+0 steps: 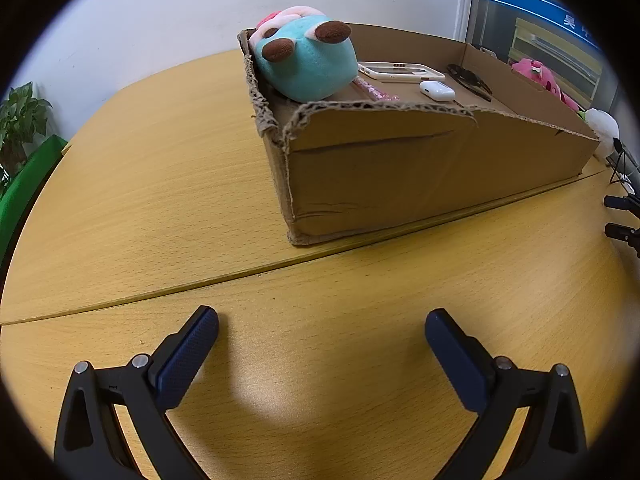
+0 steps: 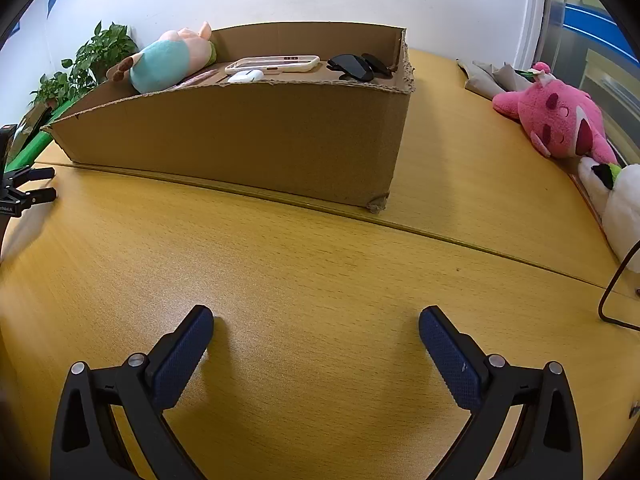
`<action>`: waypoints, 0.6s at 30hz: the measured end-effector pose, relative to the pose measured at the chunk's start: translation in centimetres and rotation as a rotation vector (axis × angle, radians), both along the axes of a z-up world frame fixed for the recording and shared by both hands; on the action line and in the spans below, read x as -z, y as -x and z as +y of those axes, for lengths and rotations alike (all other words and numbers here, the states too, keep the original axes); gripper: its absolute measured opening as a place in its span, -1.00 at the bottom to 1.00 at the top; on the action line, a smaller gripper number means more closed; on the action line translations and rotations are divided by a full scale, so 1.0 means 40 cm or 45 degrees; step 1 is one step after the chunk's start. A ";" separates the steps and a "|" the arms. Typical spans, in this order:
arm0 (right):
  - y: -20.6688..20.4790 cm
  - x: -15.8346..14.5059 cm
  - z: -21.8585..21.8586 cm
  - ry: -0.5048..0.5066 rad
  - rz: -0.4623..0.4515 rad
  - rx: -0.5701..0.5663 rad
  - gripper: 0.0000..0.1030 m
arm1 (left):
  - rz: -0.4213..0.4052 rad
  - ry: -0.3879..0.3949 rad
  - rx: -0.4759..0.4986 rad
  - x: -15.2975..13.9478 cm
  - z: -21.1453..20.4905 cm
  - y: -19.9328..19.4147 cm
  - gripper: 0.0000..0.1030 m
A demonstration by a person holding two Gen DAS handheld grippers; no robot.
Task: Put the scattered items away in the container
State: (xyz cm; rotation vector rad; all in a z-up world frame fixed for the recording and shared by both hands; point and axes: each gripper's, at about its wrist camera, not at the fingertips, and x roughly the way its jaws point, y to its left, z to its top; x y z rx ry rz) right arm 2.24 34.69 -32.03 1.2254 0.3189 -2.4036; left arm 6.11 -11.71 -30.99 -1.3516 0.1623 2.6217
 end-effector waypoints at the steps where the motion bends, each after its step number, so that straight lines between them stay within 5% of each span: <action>1: 0.000 0.000 0.000 0.001 -0.001 0.001 1.00 | 0.000 0.000 -0.001 0.000 -0.001 -0.001 1.00; 18: 0.004 0.000 0.006 0.002 -0.003 0.002 1.00 | -0.001 -0.004 -0.004 0.001 -0.003 -0.008 1.00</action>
